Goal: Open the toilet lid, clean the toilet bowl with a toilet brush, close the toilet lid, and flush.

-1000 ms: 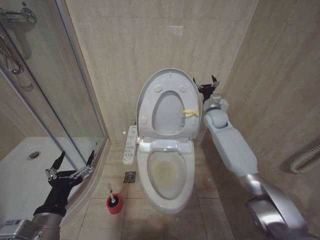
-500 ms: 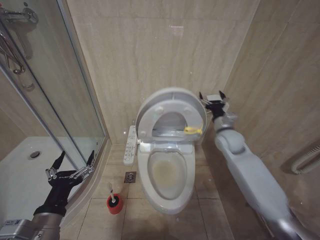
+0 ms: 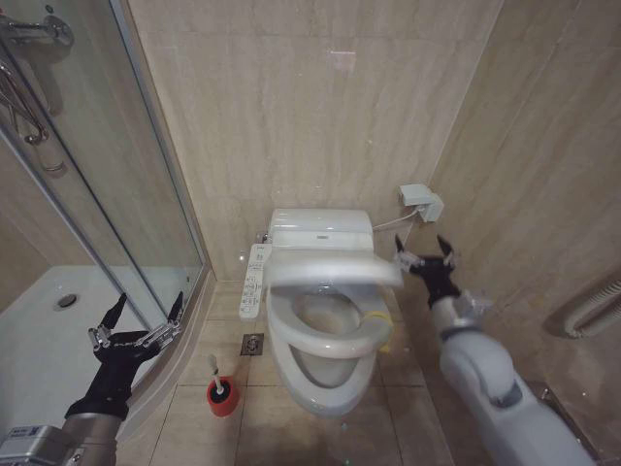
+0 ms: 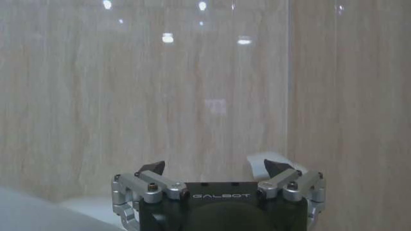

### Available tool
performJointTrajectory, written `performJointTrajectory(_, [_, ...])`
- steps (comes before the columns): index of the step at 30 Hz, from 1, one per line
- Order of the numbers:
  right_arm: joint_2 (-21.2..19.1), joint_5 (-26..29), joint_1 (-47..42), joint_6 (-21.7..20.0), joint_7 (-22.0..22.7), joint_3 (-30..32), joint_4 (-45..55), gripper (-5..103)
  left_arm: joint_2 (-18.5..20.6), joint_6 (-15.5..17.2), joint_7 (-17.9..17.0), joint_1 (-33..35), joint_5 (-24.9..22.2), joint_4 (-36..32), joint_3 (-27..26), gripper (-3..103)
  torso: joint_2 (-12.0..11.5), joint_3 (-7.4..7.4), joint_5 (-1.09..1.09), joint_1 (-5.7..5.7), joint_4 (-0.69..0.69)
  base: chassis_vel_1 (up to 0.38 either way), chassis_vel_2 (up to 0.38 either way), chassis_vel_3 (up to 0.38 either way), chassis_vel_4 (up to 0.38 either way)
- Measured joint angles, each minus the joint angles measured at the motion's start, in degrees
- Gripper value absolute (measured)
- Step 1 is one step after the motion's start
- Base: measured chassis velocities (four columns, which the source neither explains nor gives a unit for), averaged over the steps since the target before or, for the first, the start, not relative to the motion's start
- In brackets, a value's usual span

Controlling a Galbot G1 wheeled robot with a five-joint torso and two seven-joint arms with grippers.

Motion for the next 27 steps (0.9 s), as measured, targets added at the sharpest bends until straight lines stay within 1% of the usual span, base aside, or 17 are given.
performJointTrajectory(2, [1.47,-1.84,-4.66,1.18,-0.60,0.50,0.99,100,0.01,0.00,0.00,0.01,0.00,0.00,0.00,100,0.00,0.00,-0.01,0.00,-0.02,0.000,0.000,0.000,0.000])
performJointTrajectory(3, [1.47,-1.84,-4.66,1.18,-0.60,0.50,0.99,100,0.01,0.00,0.00,0.01,0.00,0.00,0.00,100,0.00,0.00,-0.01,0.00,-0.02,0.000,0.000,0.000,0.000])
performJointTrajectory(7, [2.98,-4.93,-10.12,4.39,-2.71,1.26,-0.28,100,0.01,0.00,0.00,0.00,0.00,0.00,0.00,100,0.00,0.00,-0.01,0.00,-0.01,0.000,0.000,0.000,0.000])
performJointTrajectory(8, [2.98,-4.93,-10.12,4.39,-2.71,1.26,-0.28,100,0.01,0.00,0.00,0.00,0.00,0.00,0.00,100,0.00,0.00,-0.01,0.00,-0.01,0.000,0.000,0.000,0.000])
performJointTrajectory(10, [4.22,-6.71,-11.81,5.58,-3.07,0.98,-2.39,100,0.01,0.00,0.00,0.00,0.00,0.00,0.00,100,0.00,0.00,-0.01,0.00,-0.01,0.000,0.000,0.000,0.000])
performJointTrajectory(11, [4.22,-6.71,-11.81,5.58,-3.07,0.98,-2.39,100,0.01,0.00,0.00,0.00,0.00,0.00,0.00,100,0.00,0.00,-0.01,0.00,-0.01,0.000,0.000,0.000,0.000])
performJointTrajectory(14, [6.57,-9.37,-12.92,6.75,-2.86,0.11,-5.50,100,0.01,0.00,0.00,0.00,0.00,0.00,0.00,100,0.00,0.00,-0.02,0.00,-0.01,0.000,0.000,0.000,0.000])
performJointTrajectory(15, [6.57,-9.37,-12.92,6.75,-2.86,0.11,-5.50,100,0.01,0.00,0.00,0.00,0.00,0.00,0.00,100,0.00,0.00,-0.02,0.00,-0.01,0.000,0.000,0.000,0.000])
performJointTrajectory(16, [7.58,-10.39,-13.50,7.10,-3.25,-0.47,-6.96,100,0.01,0.00,0.00,0.00,0.00,0.00,0.00,100,0.00,0.00,-0.02,0.00,-0.02,0.000,0.000,0.000,0.000])
performJointTrajectory(18, [8.86,-12.05,-14.19,7.47,-4.16,-1.32,-9.23,100,0.01,0.00,0.00,0.00,0.00,0.00,0.00,100,0.00,0.00,-0.01,0.00,0.00,0.000,0.000,0.000,0.000])
performJointTrajectory(19, [8.86,-12.05,-14.19,7.47,-4.16,-1.32,-9.23,100,0.01,0.00,0.00,0.00,0.00,0.00,0.00,100,0.00,0.00,-0.01,0.00,0.00,0.000,0.000,0.000,0.000])
performJointTrajectory(22, [9.49,-14.48,-14.10,7.87,-4.41,-1.79,-12.82,100,0.01,0.00,0.00,0.00,0.00,0.00,0.00,100,0.00,0.00,-0.01,0.00,0.00,0.000,0.000,0.000,0.000])
performJointTrajectory(26, [10.06,-14.07,-13.42,7.80,-3.12,-1.63,-13.73,100,0.01,0.00,0.00,0.00,0.00,0.00,0.00,100,-0.01,0.01,0.01,0.00,0.00,0.000,0.000,0.000,0.000])
performJointTrajectory(27, [10.58,-12.59,-13.01,7.78,-2.63,-0.98,-12.95,100,0.01,0.00,0.00,0.00,0.00,0.00,0.00,100,-0.01,0.01,0.02,0.01,0.00,0.000,0.000,0.000,0.000])
